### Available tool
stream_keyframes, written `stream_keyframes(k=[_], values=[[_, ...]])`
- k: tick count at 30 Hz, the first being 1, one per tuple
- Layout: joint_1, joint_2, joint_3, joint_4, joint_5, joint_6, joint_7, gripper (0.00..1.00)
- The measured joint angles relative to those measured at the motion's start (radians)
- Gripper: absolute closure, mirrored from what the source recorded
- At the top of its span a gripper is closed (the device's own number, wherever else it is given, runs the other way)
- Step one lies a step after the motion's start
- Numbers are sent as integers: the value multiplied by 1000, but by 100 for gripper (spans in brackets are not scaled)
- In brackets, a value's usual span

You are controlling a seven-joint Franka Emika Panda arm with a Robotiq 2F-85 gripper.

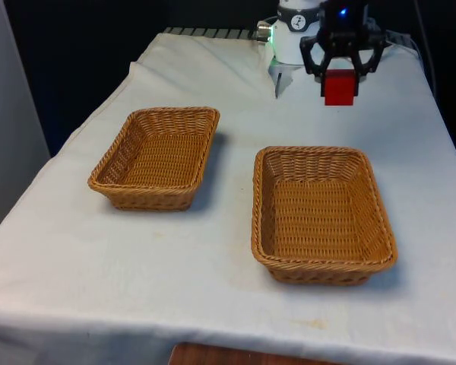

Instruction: Pick up the red cube and place it into the right basket.

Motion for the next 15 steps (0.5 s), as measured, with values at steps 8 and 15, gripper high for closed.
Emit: stream_keyframes(k=[8,15], values=[[-6,25,-49,33,1,-2,-55,97],[-12,43,-89,53,2,-2,-99,97]])
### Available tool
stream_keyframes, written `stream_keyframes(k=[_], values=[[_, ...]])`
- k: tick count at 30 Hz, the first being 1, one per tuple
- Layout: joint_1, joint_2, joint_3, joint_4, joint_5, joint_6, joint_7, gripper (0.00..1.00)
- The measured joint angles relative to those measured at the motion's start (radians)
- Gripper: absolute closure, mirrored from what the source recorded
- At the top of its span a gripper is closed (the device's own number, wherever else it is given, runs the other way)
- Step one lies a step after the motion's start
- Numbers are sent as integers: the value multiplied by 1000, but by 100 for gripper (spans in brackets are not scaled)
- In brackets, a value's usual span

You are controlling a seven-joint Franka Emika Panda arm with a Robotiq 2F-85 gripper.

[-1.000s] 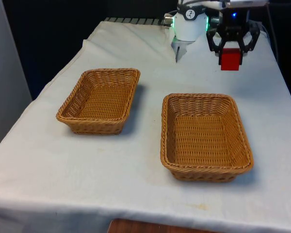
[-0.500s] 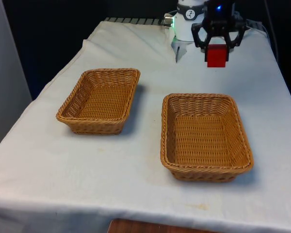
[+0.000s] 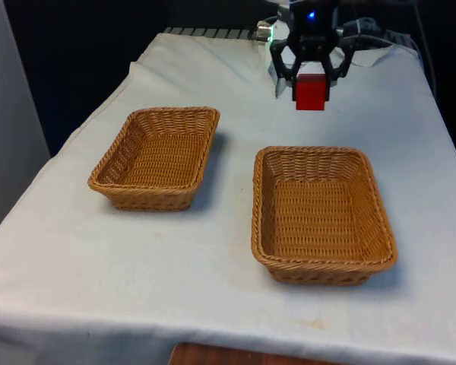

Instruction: Pick up the red cube and place it into the right basket.

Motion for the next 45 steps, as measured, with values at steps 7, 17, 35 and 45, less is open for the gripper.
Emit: stream_keyframes(k=[7,17,35,45], values=[[-8,17,-42,17,10,0,-53,97],[-14,46,-87,39,49,0,-126,97],[-33,122,-187,95,138,0,-294,97],[-40,164,-236,128,171,-1,-363,97]])
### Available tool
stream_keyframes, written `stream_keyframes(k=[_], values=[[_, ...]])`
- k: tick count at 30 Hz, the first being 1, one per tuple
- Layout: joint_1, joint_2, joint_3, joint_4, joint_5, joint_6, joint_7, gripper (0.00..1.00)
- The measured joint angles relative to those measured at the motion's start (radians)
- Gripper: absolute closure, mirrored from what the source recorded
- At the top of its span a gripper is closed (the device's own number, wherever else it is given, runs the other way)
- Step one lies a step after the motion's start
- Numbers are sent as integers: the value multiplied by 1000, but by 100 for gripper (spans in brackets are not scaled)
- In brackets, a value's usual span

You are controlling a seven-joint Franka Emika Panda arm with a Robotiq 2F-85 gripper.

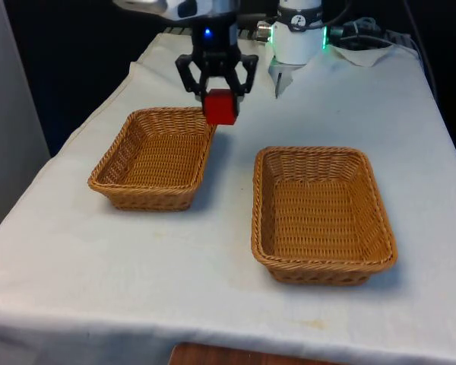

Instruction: Pick up the red cube and place it into the right basket.

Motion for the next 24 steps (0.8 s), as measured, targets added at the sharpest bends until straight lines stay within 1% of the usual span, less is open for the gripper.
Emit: stream_keyframes(k=[3,4,5,9,10,11,16,17,18,19,21,24], values=[[-3,19,-16,16,13,0,-25,97],[-3,19,-16,16,13,0,-25,97],[-6,34,-28,29,22,-2,-41,97],[-10,65,-49,58,39,-11,-71,97],[-13,80,-60,73,49,-16,-86,97],[-13,80,-60,73,49,-16,-86,97],[-20,118,-84,107,76,-21,-126,97],[-22,133,-93,120,87,-23,-140,97],[-22,133,-93,120,87,-23,-140,97],[-25,149,-103,135,98,-27,-154,97],[-26,158,-107,142,104,-28,-161,97],[-30,187,-119,162,126,-31,-186,97]])
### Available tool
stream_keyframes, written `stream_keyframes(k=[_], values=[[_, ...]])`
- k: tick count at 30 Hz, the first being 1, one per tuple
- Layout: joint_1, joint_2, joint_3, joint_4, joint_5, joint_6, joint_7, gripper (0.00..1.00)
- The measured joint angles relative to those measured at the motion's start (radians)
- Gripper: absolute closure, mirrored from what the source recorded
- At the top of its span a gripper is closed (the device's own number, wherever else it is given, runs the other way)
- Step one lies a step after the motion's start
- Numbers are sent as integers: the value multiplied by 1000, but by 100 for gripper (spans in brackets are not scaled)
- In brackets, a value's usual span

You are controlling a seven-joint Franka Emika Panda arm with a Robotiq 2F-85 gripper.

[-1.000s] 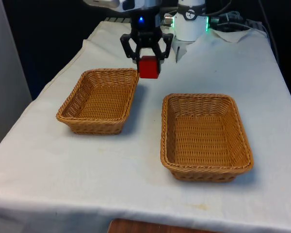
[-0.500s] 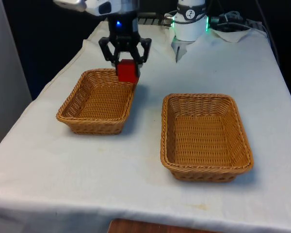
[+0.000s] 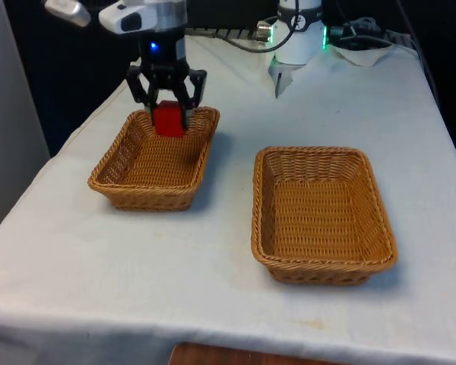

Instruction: Pick up the red cube and place it into the right basket.

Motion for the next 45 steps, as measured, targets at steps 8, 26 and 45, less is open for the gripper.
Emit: stream_keyframes(k=[8,26,45], values=[[-11,90,-15,37,89,3,-73,97],[-14,150,-25,53,191,-3,-144,29],[-9,126,-49,75,193,-49,-168,0]])
